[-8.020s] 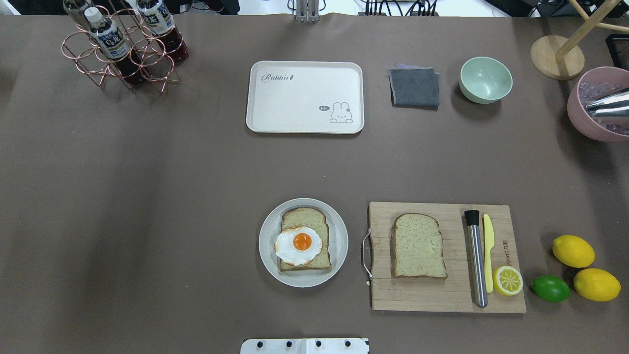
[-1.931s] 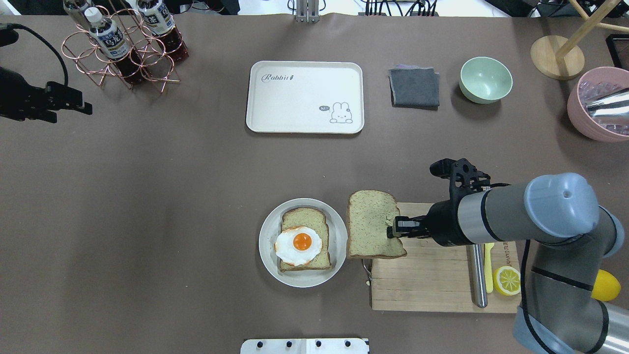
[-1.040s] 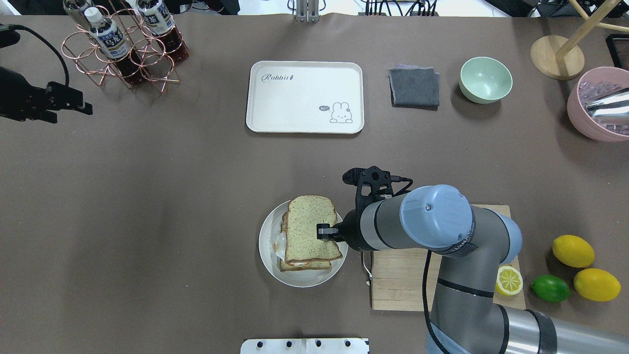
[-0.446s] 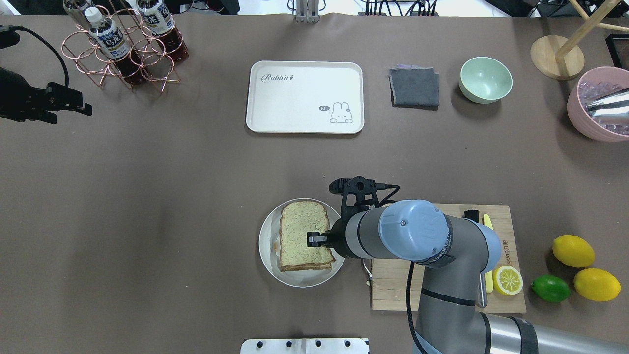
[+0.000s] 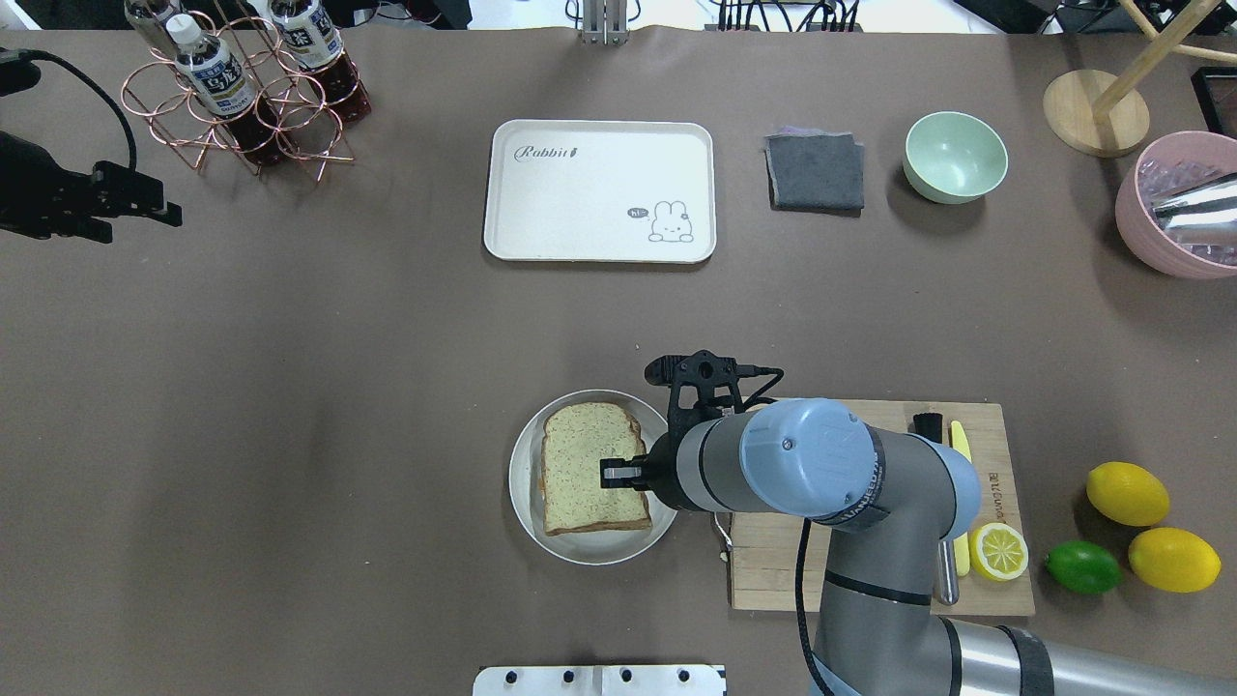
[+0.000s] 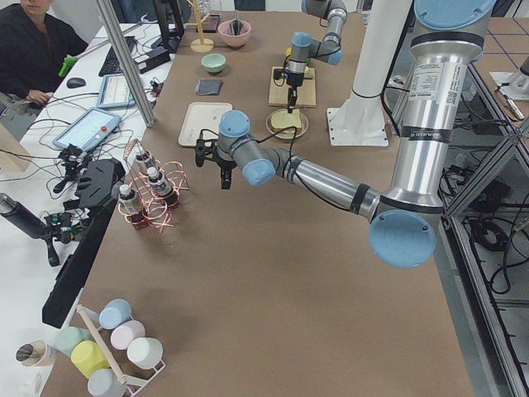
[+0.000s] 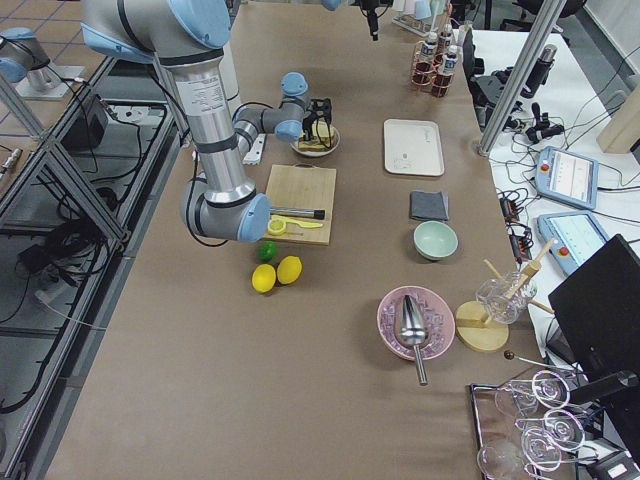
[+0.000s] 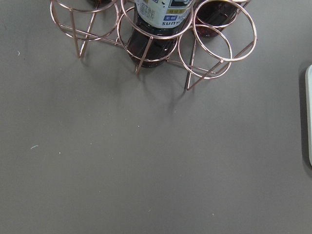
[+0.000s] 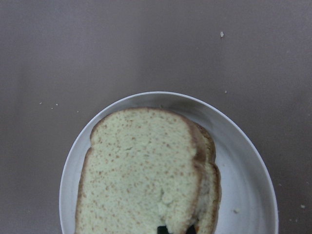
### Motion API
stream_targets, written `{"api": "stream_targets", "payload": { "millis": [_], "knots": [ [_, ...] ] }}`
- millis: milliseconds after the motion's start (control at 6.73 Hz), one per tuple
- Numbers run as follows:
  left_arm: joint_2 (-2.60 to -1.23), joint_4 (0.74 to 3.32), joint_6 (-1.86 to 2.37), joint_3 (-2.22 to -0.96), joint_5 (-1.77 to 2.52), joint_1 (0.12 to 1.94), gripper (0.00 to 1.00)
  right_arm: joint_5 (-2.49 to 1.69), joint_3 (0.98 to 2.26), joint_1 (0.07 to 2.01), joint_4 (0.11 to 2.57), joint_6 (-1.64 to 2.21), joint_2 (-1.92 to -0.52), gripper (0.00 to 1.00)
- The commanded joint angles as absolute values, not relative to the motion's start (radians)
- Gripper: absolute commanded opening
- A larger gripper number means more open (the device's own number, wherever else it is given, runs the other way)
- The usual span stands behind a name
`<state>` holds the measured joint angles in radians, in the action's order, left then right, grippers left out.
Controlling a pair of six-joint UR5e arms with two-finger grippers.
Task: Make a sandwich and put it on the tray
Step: 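Lay the bread slice on top of the egg toast with the right gripper, then release the bread and raise the right gripper while the left arm moves forward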
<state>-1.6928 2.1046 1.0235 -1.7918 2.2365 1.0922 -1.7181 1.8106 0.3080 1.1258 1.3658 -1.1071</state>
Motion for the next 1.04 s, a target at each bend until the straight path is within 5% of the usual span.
{"api": "stream_targets", "payload": {
  "millis": [0, 891],
  "knots": [
    [-1.701, 2.103, 1.026, -1.789, 2.237, 1.092, 0.93, -1.712, 1.815, 0.322, 1.129, 1.384, -1.100, 1.00],
    [-1.793, 2.207, 1.349, -1.798, 2.206, 0.940, 0.96, -2.083, 1.949, 0.679, 1.325, 1.384, -1.147, 1.00]
  ]
}}
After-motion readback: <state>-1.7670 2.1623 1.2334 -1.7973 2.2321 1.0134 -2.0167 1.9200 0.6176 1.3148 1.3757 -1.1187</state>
